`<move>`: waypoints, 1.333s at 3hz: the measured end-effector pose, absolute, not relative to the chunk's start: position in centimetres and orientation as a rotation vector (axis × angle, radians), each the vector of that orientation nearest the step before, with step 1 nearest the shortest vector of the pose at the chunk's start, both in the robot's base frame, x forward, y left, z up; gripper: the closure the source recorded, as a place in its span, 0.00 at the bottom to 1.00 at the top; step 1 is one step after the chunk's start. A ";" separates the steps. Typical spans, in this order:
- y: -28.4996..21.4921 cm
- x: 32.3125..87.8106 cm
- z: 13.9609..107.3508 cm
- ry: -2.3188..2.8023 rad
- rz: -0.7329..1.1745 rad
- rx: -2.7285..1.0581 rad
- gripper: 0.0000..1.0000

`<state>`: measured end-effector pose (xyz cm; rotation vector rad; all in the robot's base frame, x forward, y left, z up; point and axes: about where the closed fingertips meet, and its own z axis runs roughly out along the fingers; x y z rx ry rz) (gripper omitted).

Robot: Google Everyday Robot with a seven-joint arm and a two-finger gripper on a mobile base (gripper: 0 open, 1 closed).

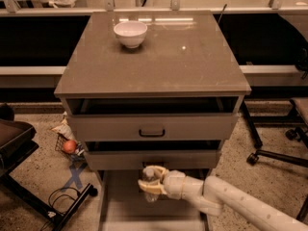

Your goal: Pick water bottle from bottom drawer and place on counter

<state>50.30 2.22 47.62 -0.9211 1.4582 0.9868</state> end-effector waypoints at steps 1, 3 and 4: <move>1.8 50.3 53.4 1.440 0.982 -0.880 1.00; 1.0 50.2 57.8 1.437 0.979 -0.894 1.00; 1.4 50.3 58.6 1.444 0.974 -0.885 1.00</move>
Offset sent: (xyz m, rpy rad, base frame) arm -0.0033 -0.0242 0.1374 0.0191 -0.0123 -0.0190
